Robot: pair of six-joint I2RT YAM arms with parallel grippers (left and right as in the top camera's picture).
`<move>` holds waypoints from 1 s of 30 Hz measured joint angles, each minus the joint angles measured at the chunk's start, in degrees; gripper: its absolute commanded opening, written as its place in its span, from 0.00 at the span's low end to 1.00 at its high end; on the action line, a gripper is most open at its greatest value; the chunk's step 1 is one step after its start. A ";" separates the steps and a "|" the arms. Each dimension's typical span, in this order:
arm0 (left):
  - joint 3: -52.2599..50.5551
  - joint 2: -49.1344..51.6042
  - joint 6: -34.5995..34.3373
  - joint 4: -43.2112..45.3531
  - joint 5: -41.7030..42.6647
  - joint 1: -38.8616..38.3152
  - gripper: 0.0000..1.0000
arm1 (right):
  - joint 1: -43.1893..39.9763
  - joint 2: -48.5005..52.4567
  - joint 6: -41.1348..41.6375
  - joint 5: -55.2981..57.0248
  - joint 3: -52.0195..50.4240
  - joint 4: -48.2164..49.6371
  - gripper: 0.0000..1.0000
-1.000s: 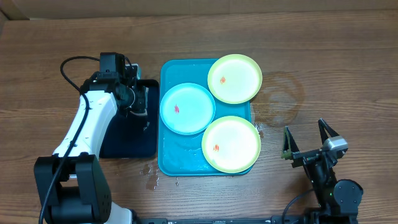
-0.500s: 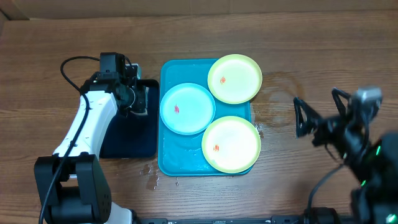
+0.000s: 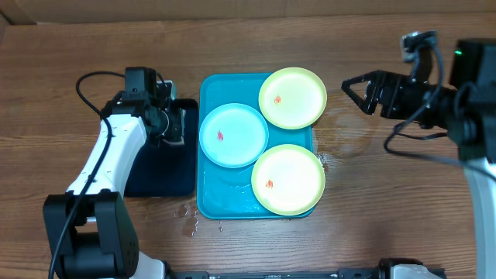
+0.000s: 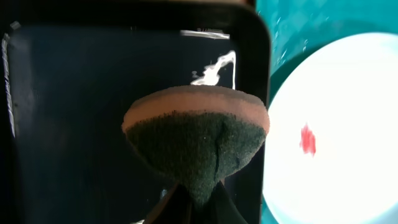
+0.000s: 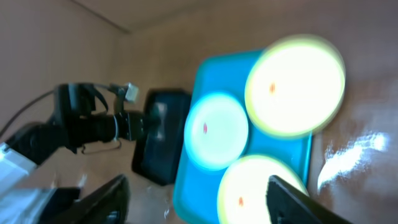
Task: Clean dirty plates on tray and stack at the side
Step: 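Reach the right gripper toward the yellow plate on the teal tray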
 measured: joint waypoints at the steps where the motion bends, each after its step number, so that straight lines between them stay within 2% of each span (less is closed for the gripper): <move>1: -0.48 0.28 0.00 0.22 -0.02 0.00 0.05 | 0.74 1.36 0.26 0.68 0.00 -1.53 0.69; 5: -2.27 2.05 0.00 1.20 -0.02 0.00 0.08 | 7.02 6.84 1.29 5.66 0.00 -4.52 0.64; 9: -2.69 2.69 -0.26 2.54 -0.02 0.00 0.12 | 15.10 13.03 2.97 12.33 0.00 -4.57 0.64; 12: -2.71 2.69 -0.79 2.60 -0.09 0.00 0.21 | 19.93 17.64 4.96 16.68 0.00 -4.13 0.63; 15: -2.91 2.69 -1.31 2.71 -0.59 0.00 0.24 | 23.50 22.58 6.29 19.58 0.00 -1.84 0.62; 17: -3.15 2.69 -1.33 2.82 -1.01 0.00 0.27 | 25.27 26.36 7.23 20.65 0.00 -0.09 0.57; 22: -3.93 2.69 -1.36 3.06 -1.62 0.00 0.29 | 26.58 33.16 8.57 22.23 0.00 2.32 0.56; 30: -4.04 2.69 -1.36 4.42 -1.79 0.00 0.29 | 26.86 37.73 8.94 23.04 0.00 8.35 0.47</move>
